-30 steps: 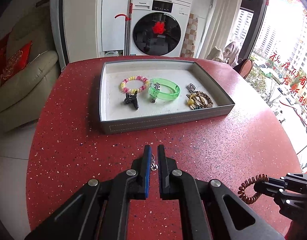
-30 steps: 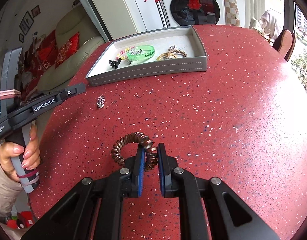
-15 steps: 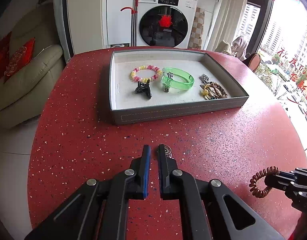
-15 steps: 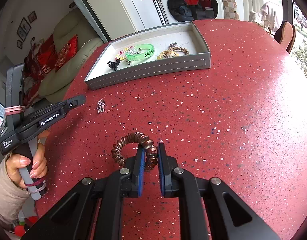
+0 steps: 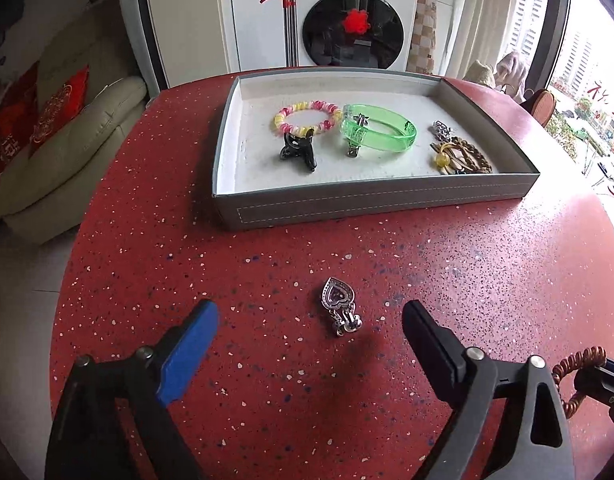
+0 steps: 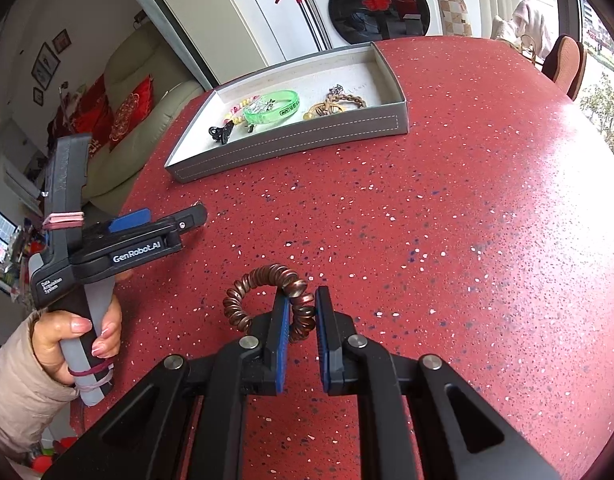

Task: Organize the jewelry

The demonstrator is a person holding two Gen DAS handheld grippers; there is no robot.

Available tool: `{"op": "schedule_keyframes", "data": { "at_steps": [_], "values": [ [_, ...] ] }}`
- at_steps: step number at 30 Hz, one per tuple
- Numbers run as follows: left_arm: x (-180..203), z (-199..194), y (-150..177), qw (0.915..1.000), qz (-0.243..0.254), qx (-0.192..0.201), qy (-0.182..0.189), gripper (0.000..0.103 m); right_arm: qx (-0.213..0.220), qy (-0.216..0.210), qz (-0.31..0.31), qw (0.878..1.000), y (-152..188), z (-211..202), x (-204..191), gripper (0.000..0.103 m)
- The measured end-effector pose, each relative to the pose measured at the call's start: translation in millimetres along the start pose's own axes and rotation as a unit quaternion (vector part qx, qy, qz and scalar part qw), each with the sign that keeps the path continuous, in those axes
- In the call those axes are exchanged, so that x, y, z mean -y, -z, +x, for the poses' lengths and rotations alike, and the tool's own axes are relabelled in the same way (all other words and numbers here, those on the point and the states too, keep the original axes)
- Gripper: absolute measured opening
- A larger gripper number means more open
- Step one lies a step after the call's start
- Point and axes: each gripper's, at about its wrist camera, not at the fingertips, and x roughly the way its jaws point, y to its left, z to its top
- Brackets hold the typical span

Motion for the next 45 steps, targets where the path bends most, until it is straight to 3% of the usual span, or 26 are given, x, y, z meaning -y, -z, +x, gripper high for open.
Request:
{"op": "schedule_keyframes", "data": {
  "at_steps": [4, 5, 6, 8, 12, 23, 45],
  "values": [
    [4.6, 7.8, 1.8, 0.9999, -0.011, -0.012, 0.0, 0.09, 0.005, -0.002, 0.003, 1.0, 0.2, -2.4, 1.4, 0.014],
    [5.4, 6.7, 1.8, 0.9999, -0.009, -0.008, 0.001, 0.079, 0.006, -0.002, 0.004, 1.0, 0.1, -2.9, 1.7, 0.014],
    [6.8, 5.2, 1.7, 1.0, -0.004, -0.003, 0.004, 0.058, 0.007, -0.003, 0.005, 1.0, -0.1, -3.2, 2.6, 0.014],
    [8.4, 3.4, 1.4, 0.9999, 0.007, -0.002, 0.014, 0.034, 0.009, -0.002, 0.006, 1.0, -0.5, -3.3, 3.3, 0.014],
    [-3.9, -2.6, 3.6, 0.9975, -0.023, 0.004, 0.066, 0.034, 0.017, 0.001, 0.013, 1.0, -1.0, -6.0, 4.9, 0.014],
    [-12.5, -39.1, -11.2, 0.9963, -0.014, 0.04, 0.074, 0.034, 0.039, -0.001, 0.012, 0.999, -26.0, -14.0, 0.9, 0.014],
    [-11.3, -64.4, -80.6, 0.9935, 0.003, 0.091, 0.068, 0.034, 0.067, -0.005, 0.011, 0.998, -126.1, -8.2, -10.7, 0.014]
  ]
}}
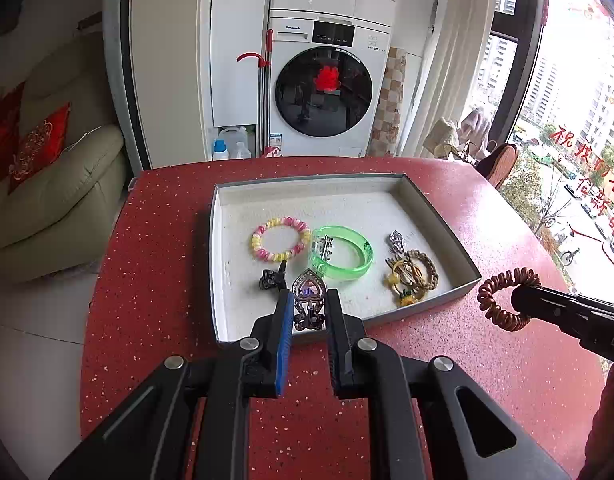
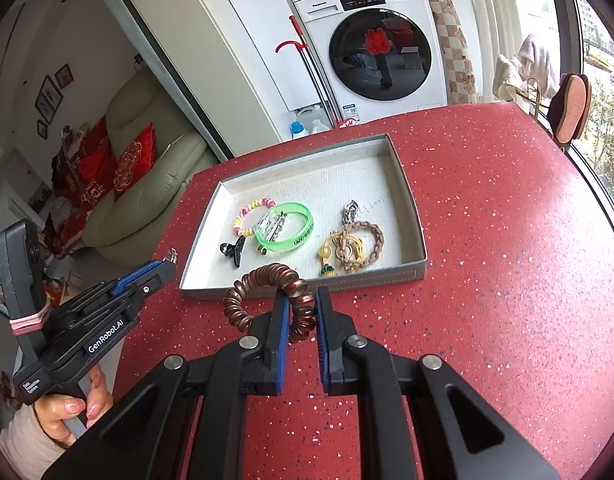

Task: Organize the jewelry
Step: 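Carry the silver charm and coiled hair tie over the grey tray with both tools, then open both tools to drop the charm and hair tie into the tray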

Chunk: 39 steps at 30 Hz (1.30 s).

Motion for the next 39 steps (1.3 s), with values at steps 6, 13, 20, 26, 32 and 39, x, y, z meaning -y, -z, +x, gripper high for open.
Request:
{"op": "schedule_keyframes", "data": {
  "at_steps": [6, 13, 20, 26, 32, 39],
  "values": [
    [-5.6, 16.3, -34.5, 0.9998, 0.004, 0.007, -0.019, 0.034, 0.009, 0.016, -0.007, 1.0, -33.7, 14.9, -1.8, 0.014],
    [-16.9, 46.9, -69.8, 0.9994, -0.012, 0.003, -0.033, 0.034, 0.011, 0.029, 0.002, 1.0, -61.9, 41.3, 5.5, 0.014],
    [-9.7, 92.1, -63.9, 0.9985, -0.006, -0.023, -0.049, 0.034, -0.003, 0.053, 0.01, 0.999, -69.2, 78.6, 18.5, 0.014],
    [1.9, 127.2, -40.2, 0.9967, 0.017, -0.048, -0.063, 0.034, -0.029, 0.072, 0.01, 0.997, -57.2, 109.9, 30.3, 0.014],
    [6.1, 143.8, -27.4, 0.9953, 0.028, -0.062, -0.07, 0.034, -0.047, 0.085, 0.009, 0.995, -46.9, 126.0, 38.5, 0.014],
    [8.3, 154.6, -16.7, 0.9932, 0.042, -0.072, -0.081, 0.034, -0.049, 0.09, -0.002, 0.995, -43.7, 128.1, 34.4, 0.014]
  ]
}}
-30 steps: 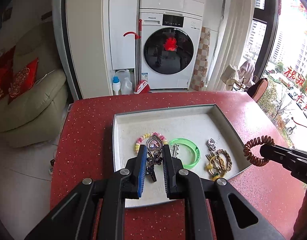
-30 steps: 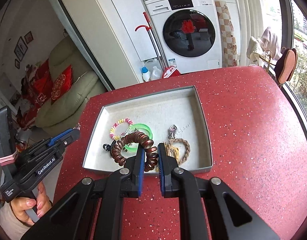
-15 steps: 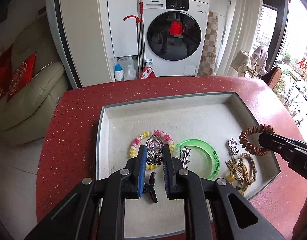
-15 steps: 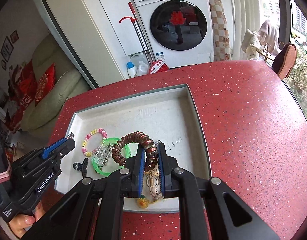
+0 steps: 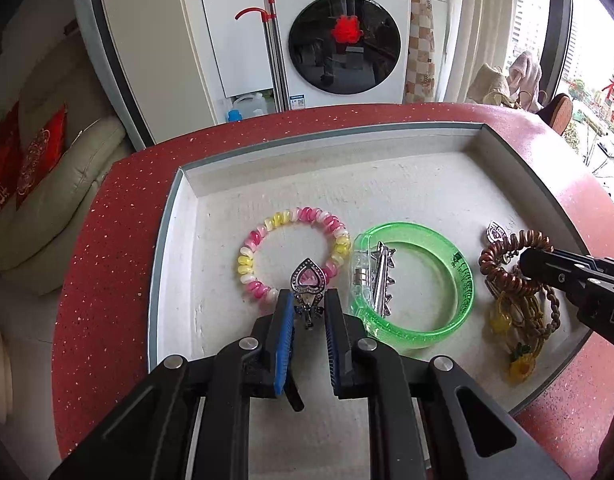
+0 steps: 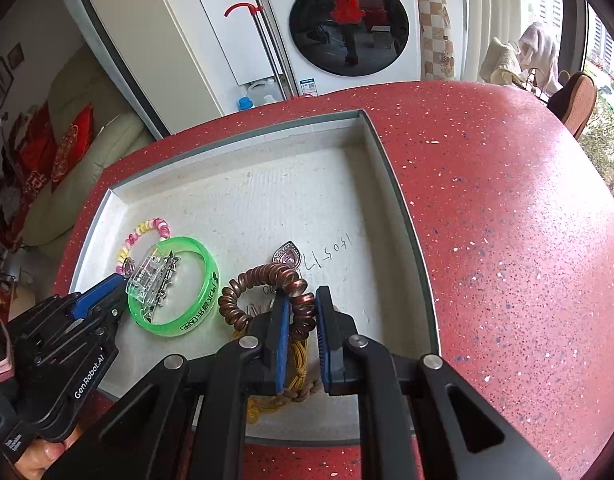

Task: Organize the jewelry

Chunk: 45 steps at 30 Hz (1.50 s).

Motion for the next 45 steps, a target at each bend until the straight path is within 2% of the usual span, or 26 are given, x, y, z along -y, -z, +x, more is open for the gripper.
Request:
{"op": "schedule_keyframes", "data": {
  "at_steps": [4, 5, 6, 8, 14, 20, 21, 22, 23, 25, 28, 31, 33, 37, 41, 45],
  "values": [
    [-0.7, -1.0, 1.8, 1.0, -0.001, 0.001, -0.004, 0.034, -0.003, -0.006, 0.006, 1.0, -0.9, 0.3, -0.8, 0.018],
    [-1.4, -1.7, 2.0, 1.0, -0.006, -0.001, -0.003, 0.034, -0.003, -0.009, 0.008, 1.0, -1.1, -0.5, -1.0, 0.025],
    [-2.2, -3.0, 2.4, 0.9999, -0.01, -0.002, -0.001, 0.034, -0.004, -0.011, 0.009, 1.0, -1.6, -1.2, -0.9, 0.038],
    [-3.3, -5.4, 2.4, 0.9999, -0.017, 0.0, 0.001, 0.034, 0.002, -0.015, 0.01, 1.0, -1.7, -5.1, -2.1, 0.051],
    [-6.4, -27.1, 2.8, 0.9992, -0.025, 0.032, 0.003, 0.034, 0.017, -0.033, 0.017, 0.999, -3.6, -19.6, -3.8, 0.059],
    [-9.6, -46.2, 2.2, 0.9984, -0.03, 0.048, 0.004, 0.035, 0.026, -0.036, 0.016, 0.999, -2.8, -31.7, -4.8, 0.062],
    [-10.0, -48.6, 2.7, 0.9983, -0.029, 0.05, 0.004, 0.049, 0.026, -0.037, 0.016, 0.999, -1.2, -33.4, -4.5, 0.063],
    [-11.2, -51.4, 3.4, 0.9983, -0.03, 0.051, 0.001, 0.07, 0.026, -0.038, 0.016, 0.999, 0.1, -34.8, -4.9, 0.064],
    [-12.3, -55.1, 4.9, 0.9979, -0.033, 0.055, -0.007, 0.103, 0.027, -0.038, 0.015, 0.999, 1.4, -36.2, -5.0, 0.064],
    [-15.2, -65.8, 9.3, 0.9963, -0.037, 0.077, -0.015, 0.103, 0.029, -0.037, 0.015, 0.999, 4.3, -38.8, -4.7, 0.065],
    [-19.5, -71.3, 12.7, 0.9969, -0.04, 0.068, -0.004, 0.103, 0.029, -0.034, 0.011, 0.999, 9.6, -41.8, -5.5, 0.068],
    [-20.7, -79.5, 19.8, 0.9966, -0.04, 0.071, -0.011, 0.103, 0.04, -0.026, -0.001, 0.999, 17.8, -50.1, -8.5, 0.073],
    [-21.0, -85.1, 25.2, 0.9965, -0.042, 0.07, -0.016, 0.103, 0.055, -0.018, -0.009, 0.998, 24.7, -57.5, -11.4, 0.08],
    [-19.5, -98.8, 40.6, 0.995, -0.05, 0.084, -0.023, 0.103, 0.089, -0.002, -0.02, 0.996, 41.5, -71.6, -16.1, 0.084],
    [-17.9, -110.6, 58.7, 0.9928, -0.059, 0.099, -0.033, 0.103, 0.122, 0.012, -0.034, 0.992, 57.5, -81.1, -20.5, 0.103],
    [-19.5, -117.5, 74.3, 0.991, -0.078, 0.104, -0.03, 0.103, 0.152, 0.024, -0.048, 0.987, 70.9, -88.1, -23.2, 0.103]
  ]
}}
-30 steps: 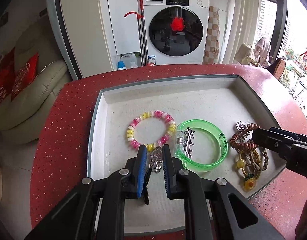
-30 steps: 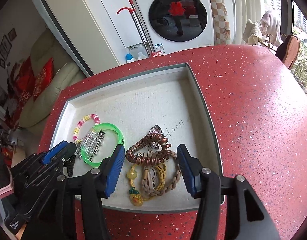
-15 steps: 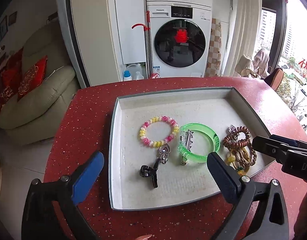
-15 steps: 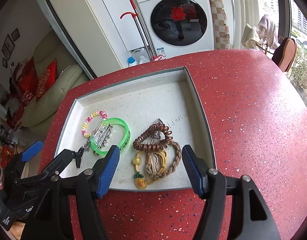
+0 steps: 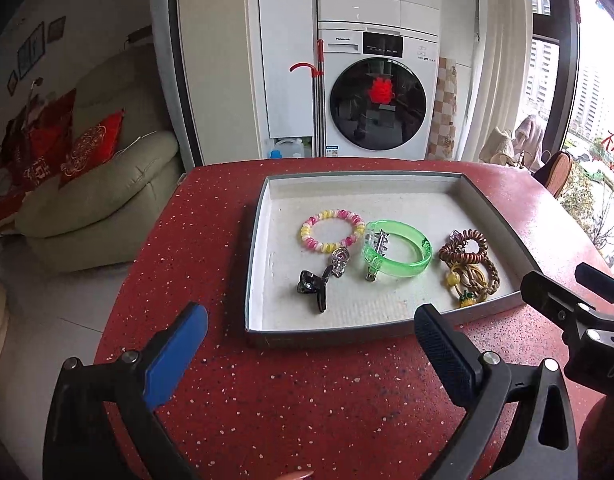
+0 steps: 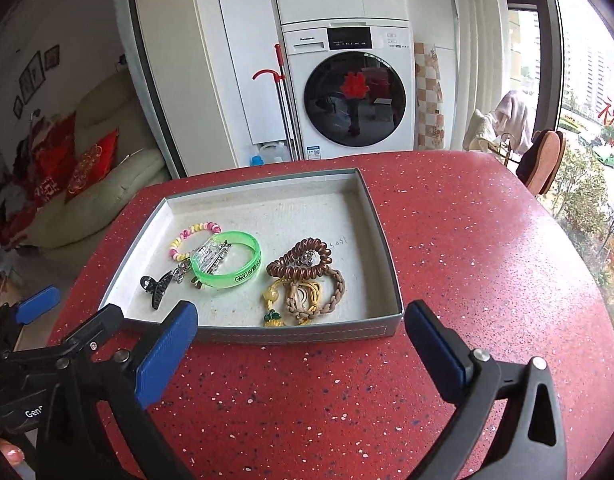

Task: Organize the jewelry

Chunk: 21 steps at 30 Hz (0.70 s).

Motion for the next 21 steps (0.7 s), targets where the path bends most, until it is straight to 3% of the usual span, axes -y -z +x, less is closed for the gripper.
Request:
{"op": "schedule_keyframes", "data": {
  "at_steps": [8, 21],
  "values": [
    [-1.2, -10.8, 23.5, 0.9993, -0.009, 0.027, -0.025, 0.103, 0.046, 0.027, -0.013, 0.999, 18.7, -18.0, -6.4, 0.103],
    [2.3, -15.7, 32.2, 0.9992, -0.003, 0.027, -0.028, 0.103, 0.051, 0.04, -0.031, 0.997, 23.5, -24.5, -8.4, 0.103]
  ]
}}
